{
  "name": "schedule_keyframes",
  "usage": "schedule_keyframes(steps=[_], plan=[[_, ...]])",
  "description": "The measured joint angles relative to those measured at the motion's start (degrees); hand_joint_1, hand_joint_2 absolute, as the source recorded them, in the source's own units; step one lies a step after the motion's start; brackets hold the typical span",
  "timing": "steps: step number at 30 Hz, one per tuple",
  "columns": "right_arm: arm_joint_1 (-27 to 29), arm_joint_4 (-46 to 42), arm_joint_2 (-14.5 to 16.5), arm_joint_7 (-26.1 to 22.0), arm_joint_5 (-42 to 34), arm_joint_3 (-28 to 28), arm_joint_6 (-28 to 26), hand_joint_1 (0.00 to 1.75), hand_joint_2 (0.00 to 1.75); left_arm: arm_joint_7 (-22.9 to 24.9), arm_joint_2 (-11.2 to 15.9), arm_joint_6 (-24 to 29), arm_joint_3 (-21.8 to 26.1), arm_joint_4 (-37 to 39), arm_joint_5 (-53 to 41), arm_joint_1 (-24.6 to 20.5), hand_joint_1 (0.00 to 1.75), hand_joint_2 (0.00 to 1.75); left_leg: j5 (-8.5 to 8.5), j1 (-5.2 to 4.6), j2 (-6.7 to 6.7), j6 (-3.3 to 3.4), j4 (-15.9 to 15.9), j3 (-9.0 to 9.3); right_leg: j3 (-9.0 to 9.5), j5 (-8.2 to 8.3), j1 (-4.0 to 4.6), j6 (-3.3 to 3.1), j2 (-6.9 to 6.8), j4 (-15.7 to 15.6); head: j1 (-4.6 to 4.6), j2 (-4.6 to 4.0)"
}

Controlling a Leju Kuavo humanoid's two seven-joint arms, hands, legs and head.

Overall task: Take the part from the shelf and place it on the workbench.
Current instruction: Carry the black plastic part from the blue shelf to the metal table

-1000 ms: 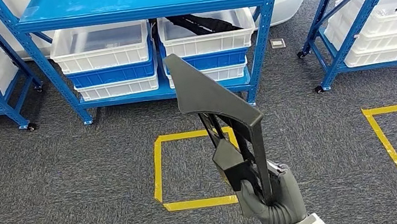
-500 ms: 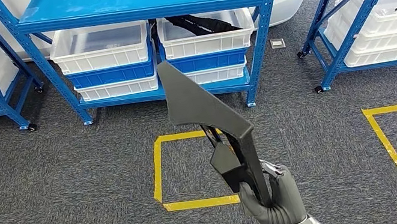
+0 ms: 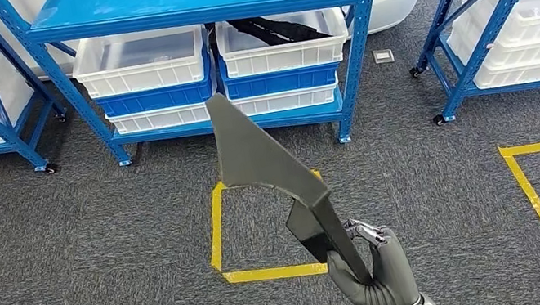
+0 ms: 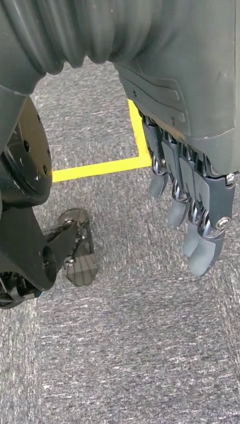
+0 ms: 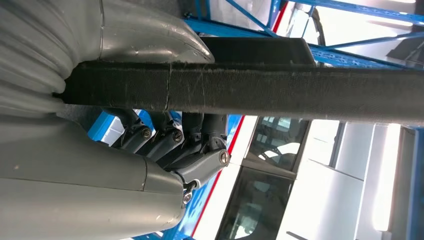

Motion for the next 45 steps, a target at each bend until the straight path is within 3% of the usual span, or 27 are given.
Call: schedule_keyframes(steps=[2, 5, 7, 10, 14, 15, 18, 23, 25, 27, 28, 29, 30, 32, 33, 35, 38, 40, 42, 43, 44, 45], plan=[[0.0, 0.1, 0.0, 0.0, 0.0, 0.1, -0.1, 1.75, 1.75, 0.0, 0.2, 0.0, 0.1, 0.0, 0.0, 0.0, 0.00, 1.75, 0.04, -0.08, -0.34, -1.07, 0.3, -0.22, 1.56, 0.62, 0.09, -0.70, 0.41, -2.7, 0.03, 0.00], [0.0, 0.1, -0.1, 0.0, 0.0, 0.2, -0.1, 1.75, 1.75, 0.0, 0.1, 0.0, 0.4, 0.0, 0.0, 0.2, 0.00, 1.75, 0.04, 0.35, -0.24, -1.86, 0.4, -0.40, 1.32, 0.98, 0.58, -2.65, 0.29, -2.2, -0.08, 0.00], [0.0, 0.1, -0.1, -0.1, 0.1, 0.2, -0.2, 1.75, 1.75, 0.0, 0.1, 0.0, 0.5, 0.0, 0.0, 0.2, 0.00, 1.75, -2.56, 0.45, 0.51, -1.83, 4.2, -1.92, 1.25, 1.21, 0.85, -3.64, -0.02, -2.2, -0.19, 0.00], [0.0, 0.1, -0.1, -0.1, 0.2, 0.3, -0.3, 1.75, 1.75, -0.1, 0.1, 0.0, 0.5, 0.0, 0.0, 0.2, 0.00, 1.75, -7.98, 0.16, 0.92, -1.45, 14.6, -6.25, 1.08, 1.30, 1.59, -4.62, -0.54, -2.2, -0.26, 0.01], [0.0, 0.1, -0.1, 0.0, 0.2, 0.3, -0.3, 1.75, 1.75, -0.2, 0.1, 0.0, 0.5, 0.0, -0.1, 0.2, 0.00, 1.75, -8.99, 0.06, 0.93, -1.27, 17.6, -7.49, 1.02, 1.31, 1.92, -4.79, -0.70, -2.2, -0.23, 0.01], [0.0, 0.1, -0.1, 0.0, 0.3, 0.4, -0.3, 1.75, 1.75, -0.3, 0.1, 0.0, 0.6, 0.0, -0.1, 0.2, 0.00, 1.75, -7.50, -0.18, 1.01, -0.78, 15.1, -6.03, 1.06, 1.33, 2.15, -4.85, -0.84, -2.2, -0.23, 0.01], [-0.2, 0.1, -0.1, -0.1, 0.5, 0.7, -0.3, 1.75, 1.75, -0.6, 0.4, 0.0, 0.9, 0.0, -0.5, -0.1, 0.00, 1.75, -2.60, -1.53, 2.24, 0.96, 3.3, 0.37, 0.98, 1.32, 3.17, -4.76, -1.50, -2.0, -0.17, 0.01], [-0.2, 0.1, -0.1, 0.0, 0.5, 0.9, -0.3, 1.75, 1.75, -0.6, 0.4, 0.0, 1.0, 0.0, -0.6, -0.2, 0.00, 1.75, -1.77, -1.89, 1.64, 1.73, 1.4, 0.57, 0.15, 0.74, 2.93, -4.09, -1.92, -1.1, -0.12, 0.01], [-0.3, 0.1, -0.2, 0.0, 0.5, 0.9, -0.3, 1.75, 1.75, -0.6, 0.5, 0.0, 1.1, 0.0, -0.6, -0.3, 0.00, 1.75, -1.34, -1.65, 1.24, 2.17, 1.1, 0.38, -2.20, -1.87, 2.77, -4.15, -1.18, 3.8, 0.05, 0.01], [-0.3, 0.1, -0.2, 0.0, 0.5, 0.9, -0.2, 1.75, 1.75, -0.6, 0.5, 0.0, 1.2, 0.0, -0.6, -0.4, 0.00, 1.75, -1.17, -1.66, 0.76, 2.40, 1.1, 0.02, -5.55, -4.85, 2.66, -4.21, -0.73, 11.1, 0.13, 0.01], [-0.3, 0.1, -0.3, 0.0, 0.5, 0.9, -0.1, 1.75, 1.75, -0.6, 0.5, 0.0, 1.2, 0.0, -0.6, -0.4, 0.00, 1.75, -1.11, -1.67, 0.50, 2.44, 1.2, -0.10, -6.57, -5.48, 2.59, -3.99, -0.65, 13.3, 0.12, 0.01], [-0.3, 0.1, -0.3, 0.0, 0.5, 0.9, 0.0, 1.75, 1.75, -0.6, 0.4, 0.0, 1.3, 0.0, -0.7, -0.3, 0.00, 1.75, -1.06, -1.65, 0.23, 2.42, 1.2, -0.17, -6.57, -5.23, 2.48, -3.56, -0.61, 13.5, 0.14, 0.01], [-0.3, 0.2, -0.4, 0.0, 0.6, 0.9, 0.0, 1.75, 1.75, -0.6, 0.4, 0.0, 1.3, 0.0, -0.7, -0.3, 0.00, 1.75, -1.00, -1.61, -0.09, 2.36, 1.2, -0.17, -5.45, -4.16, 2.34, -3.01, -0.57, 11.4, 0.13, 0.01], [-0.5, 0.2, -0.4, 0.0, 0.8, 0.9, 0.2, 1.75, 1.75, -0.6, 0.3, 0.0, 1.3, 0.0, -0.9, -0.3, 0.00, 1.75, -0.88, -1.64, -0.77, 2.06, 1.3, -0.19, -1.39, -1.24, 2.06, -2.11, 0.00, 3.5, 0.16, 0.01], [-0.7, 0.2, -0.4, 0.0, 0.9, 0.9, 0.3, 1.75, 1.75, -0.6, 0.2, 0.0, 1.3, 0.0, -0.9, -0.4, 0.00, 1.75, -0.83, -1.74, -1.07, 1.83, 1.3, -0.27, 0.33, -0.20, 2.01, -2.09, 0.34, 0.2, 0.12, 0.01], [-0.9, 0.2, -0.5, -0.1, 1.0, 0.9, 0.4, 1.75, 1.75, -0.6, 0.2, 0.0, 1.3, 0.0, -1.0, -0.4, 0.00, 1.75, -0.59, -1.88, -1.42, 1.19, 1.4, -0.58, 1.57, 0.48, 2.21, -2.71, 0.72, -2.3, 0.04, 0.01], [-1.1, 0.2, -0.5, -0.1, 1.0, 0.9, 0.5, 1.75, 1.75, -0.6, 0.2, 0.0, 1.3, 0.0, -1.0, -0.3, 0.00, 1.75, -0.90, -1.57, -1.21, 0.29, 2.0, -1.06, 1.55, 1.01, 2.15, -3.95, 0.14, -2.6, -0.03, 0.01], [-1.2, 0.2, -0.5, -0.1, 1.0, 1.0, 0.6, 1.75, 1.75, -0.6, 0.2, 0.0, 1.3, 0.0, -1.0, -0.3, 0.00, 1.75, -3.62, -1.41, -0.27, -0.17, 6.2, -2.88, 1.65, 1.20, 1.91, -4.80, -0.43, -2.8, -0.23, 0.01], [-1.2, 0.2, -0.5, -0.1, 1.1, 1.0, 0.7, 1.75, 1.75, -0.6, 0.2, -0.1, 1.3, 0.0, -1.1, -0.3, 0.00, 1.75, -7.21, -1.27, 0.30, -0.57, 13.8, -6.28, 1.66, 1.16, 2.08, -5.24, -1.10, -2.8, -0.37, 0.01], [-1.2, 0.3, -0.5, -0.1, 1.1, 1.0, 0.7, 1.75, 1.75, -0.6, 0.1, -0.1, 1.3, 0.0, -1.1, -0.3, 0.00, 1.75, -8.07, -1.18, 0.41, -0.71, 16.6, -7.56, 1.67, 1.15, 2.15, -5.29, -1.51, -2.8, -0.35, 0.01], [-1.2, 0.3, -0.5, -0.1, 1.2, 1.0, 0.8, 1.75, 1.75, -0.6, 0.1, -0.1, 1.3, 0.0, -1.1, -0.3, 0.00, 1.75, -7.86, -1.10, 0.56, -0.81, 17.5, -7.94, 1.72, 1.12, 2.19, -5.31, -1.95, -2.8, -0.37, 0.01], [-1.2, 0.4, -0.5, -0.1, 1.2, 1.0, 0.8, 1.75, 1.75, -0.6, 0.1, -0.2, 1.3, 0.0, -1.2, -0.3, 0.00, 1.75, -6.61, -1.04, 0.86, -0.86, 16.1, -7.20, 1.81, 1.08, 2.20, -5.33, -2.41, -2.8, -0.37, 0.01]])
